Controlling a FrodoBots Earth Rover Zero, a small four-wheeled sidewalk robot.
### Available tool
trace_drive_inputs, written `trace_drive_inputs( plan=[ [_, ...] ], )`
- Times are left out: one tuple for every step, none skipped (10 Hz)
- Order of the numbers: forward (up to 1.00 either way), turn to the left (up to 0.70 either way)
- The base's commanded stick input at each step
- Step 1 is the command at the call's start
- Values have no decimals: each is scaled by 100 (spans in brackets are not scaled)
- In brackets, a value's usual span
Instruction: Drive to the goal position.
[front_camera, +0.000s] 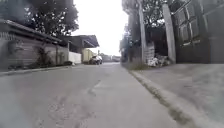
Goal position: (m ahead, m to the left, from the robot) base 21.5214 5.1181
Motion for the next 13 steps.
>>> trace_drive_inputs(
  plan=[
    [100,0],
    [100,0],
    [100,0],
    [100,0],
    [100,0],
    [100,0],
    [100,2],
    [100,20],
    [100,37],
    [100,35],
    [100,27],
    [100,18],
    [100,9]
  ],
)
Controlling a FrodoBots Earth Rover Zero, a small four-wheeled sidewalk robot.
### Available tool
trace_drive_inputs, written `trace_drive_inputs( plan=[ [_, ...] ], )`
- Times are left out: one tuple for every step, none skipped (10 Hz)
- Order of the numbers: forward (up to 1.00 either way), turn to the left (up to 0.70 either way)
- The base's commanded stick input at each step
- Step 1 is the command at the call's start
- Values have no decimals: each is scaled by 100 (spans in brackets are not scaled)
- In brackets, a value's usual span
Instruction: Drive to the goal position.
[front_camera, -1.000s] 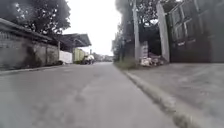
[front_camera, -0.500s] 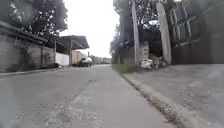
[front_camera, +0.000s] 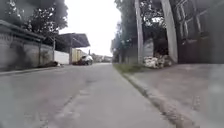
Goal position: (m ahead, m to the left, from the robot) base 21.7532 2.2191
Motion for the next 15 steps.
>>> trace_drive_inputs(
  plan=[
    [100,1],
    [100,0],
    [100,0],
    [100,0],
    [100,0],
    [100,0],
    [100,0],
    [100,0],
    [100,0],
    [100,0],
    [100,0],
    [100,0],
    [100,0],
    [100,0],
    [100,-4]
  ],
)
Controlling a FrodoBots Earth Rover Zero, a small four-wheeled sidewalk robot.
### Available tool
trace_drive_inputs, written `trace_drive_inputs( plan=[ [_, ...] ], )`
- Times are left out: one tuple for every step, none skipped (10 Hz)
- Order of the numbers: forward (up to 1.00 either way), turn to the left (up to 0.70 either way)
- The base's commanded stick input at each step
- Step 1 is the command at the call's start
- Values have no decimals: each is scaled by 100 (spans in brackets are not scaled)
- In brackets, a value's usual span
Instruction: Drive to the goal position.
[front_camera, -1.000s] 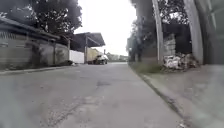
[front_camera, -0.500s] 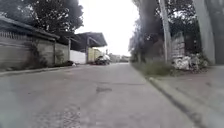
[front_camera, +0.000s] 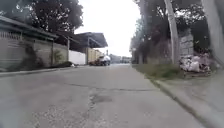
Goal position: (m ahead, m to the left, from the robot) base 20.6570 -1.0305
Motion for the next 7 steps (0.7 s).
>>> trace_drive_inputs(
  plan=[
    [100,-18],
    [100,-40],
    [100,-40],
    [100,-35],
    [100,-22],
    [100,-2],
    [100,0]
  ],
)
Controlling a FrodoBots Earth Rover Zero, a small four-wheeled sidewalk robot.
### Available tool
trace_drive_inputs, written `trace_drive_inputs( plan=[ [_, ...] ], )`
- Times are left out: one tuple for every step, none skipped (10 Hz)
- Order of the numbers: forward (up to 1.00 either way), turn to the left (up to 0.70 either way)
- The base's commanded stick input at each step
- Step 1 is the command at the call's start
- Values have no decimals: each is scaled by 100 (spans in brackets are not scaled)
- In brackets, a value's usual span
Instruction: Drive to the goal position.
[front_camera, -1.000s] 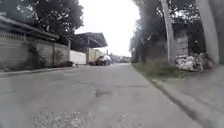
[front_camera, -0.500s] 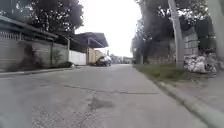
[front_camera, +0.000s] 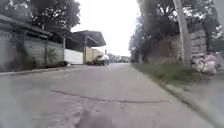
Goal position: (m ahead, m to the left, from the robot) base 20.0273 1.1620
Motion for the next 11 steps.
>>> trace_drive_inputs(
  plan=[
    [100,0],
    [100,0],
    [100,0],
    [100,0],
    [100,0],
    [100,0],
    [100,0],
    [100,0],
    [100,0],
    [100,0],
    [100,0]
  ],
)
